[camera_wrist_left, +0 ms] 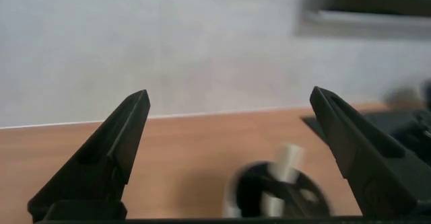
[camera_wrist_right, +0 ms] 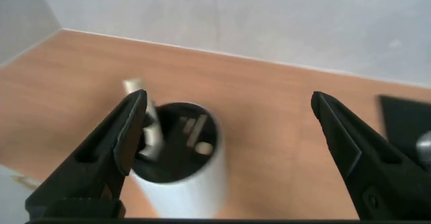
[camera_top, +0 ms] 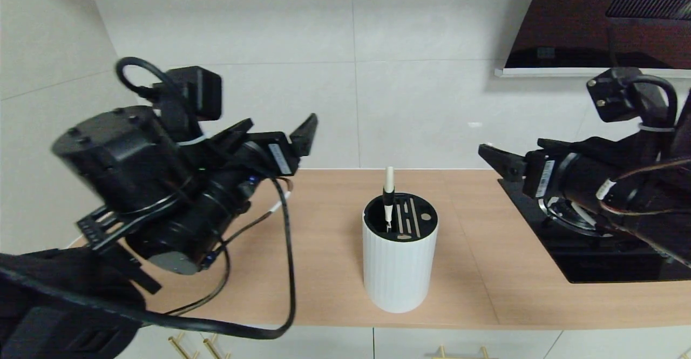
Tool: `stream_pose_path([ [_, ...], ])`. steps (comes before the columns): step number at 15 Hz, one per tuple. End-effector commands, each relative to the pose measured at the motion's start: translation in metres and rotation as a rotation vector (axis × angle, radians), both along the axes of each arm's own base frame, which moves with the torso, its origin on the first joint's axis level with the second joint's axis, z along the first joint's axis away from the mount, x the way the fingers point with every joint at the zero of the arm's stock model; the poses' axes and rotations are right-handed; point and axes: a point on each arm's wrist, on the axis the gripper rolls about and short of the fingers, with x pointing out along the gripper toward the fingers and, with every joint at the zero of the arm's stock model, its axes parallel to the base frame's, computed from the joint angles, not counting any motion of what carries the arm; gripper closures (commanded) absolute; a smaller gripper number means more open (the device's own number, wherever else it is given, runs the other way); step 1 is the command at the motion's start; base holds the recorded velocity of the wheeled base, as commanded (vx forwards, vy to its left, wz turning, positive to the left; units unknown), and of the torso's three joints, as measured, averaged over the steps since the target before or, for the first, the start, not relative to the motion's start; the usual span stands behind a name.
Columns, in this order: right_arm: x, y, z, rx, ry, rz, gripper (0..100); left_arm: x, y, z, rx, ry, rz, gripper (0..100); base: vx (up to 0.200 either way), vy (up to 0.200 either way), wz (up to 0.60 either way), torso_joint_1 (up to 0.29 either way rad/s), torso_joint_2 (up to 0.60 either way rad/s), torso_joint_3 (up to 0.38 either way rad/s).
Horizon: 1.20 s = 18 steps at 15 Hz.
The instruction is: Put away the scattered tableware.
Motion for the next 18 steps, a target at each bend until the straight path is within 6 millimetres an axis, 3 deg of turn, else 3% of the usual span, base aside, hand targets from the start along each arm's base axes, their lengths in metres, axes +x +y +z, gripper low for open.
stream_pose_path([
  [1,-0.033,-0.045,-0.002,0.016,-0.046,-0.097,0,-0.043,0.073,0.011,-0.02,-0.045,0.158,0,0.0,0.0,0.0,0.0,0.0,0.0],
  [2,-0.036,-0.047,-0.002,0.018,-0.048,-0.103,0,-0.046,0.076,0.01,-0.019,-0.044,0.165,0,0.0,0.0,0.0,0.0,0.0,0.0],
  [4,-0.094,-0.084,-0.014,0.048,-0.113,-0.14,0,-0.103,0.107,-0.007,-0.006,-0.044,0.2,0,0.0,0.0,0.0,0.0,0.0,0.0],
  [7,-0.159,-0.115,-0.018,0.093,-0.248,-0.174,0,-0.173,0.132,-0.026,0.03,-0.045,0.209,0,0.0,0.0,0.0,0.0,0.0,0.0],
  [9,-0.197,-0.13,-0.025,0.101,-0.284,-0.22,0,-0.212,0.145,-0.033,0.041,-0.027,0.226,0,0.0,0.0,0.0,0.0,0.0,0.0],
  [10,-0.217,-0.135,-0.036,0.092,-0.285,-0.275,0,-0.237,0.154,-0.037,0.047,-0.01,0.26,0,0.0,0.0,0.0,0.0,0.0,0.0],
  [12,-0.244,-0.139,-0.06,0.026,-0.256,-0.351,0,-0.268,0.159,-0.045,0.057,0.005,0.286,0,0.0,0.0,0.0,0.0,0.0,0.0],
  [13,-0.257,-0.141,-0.073,-0.018,-0.244,-0.367,0,-0.28,0.16,-0.052,0.058,-0.002,0.286,0,0.0,0.0,0.0,0.0,0.0,0.0],
  [15,-0.256,-0.142,-0.072,-0.013,-0.238,-0.448,0,-0.289,0.16,-0.063,0.06,0.012,0.319,0,0.0,0.0,0.0,0.0,0.0,0.0],
  [18,-0.258,-0.136,-0.085,-0.036,-0.228,-0.568,0,-0.29,0.16,-0.062,0.015,0.008,0.415,0,0.0,0.0,0.0,0.0,0.0,0.0],
])
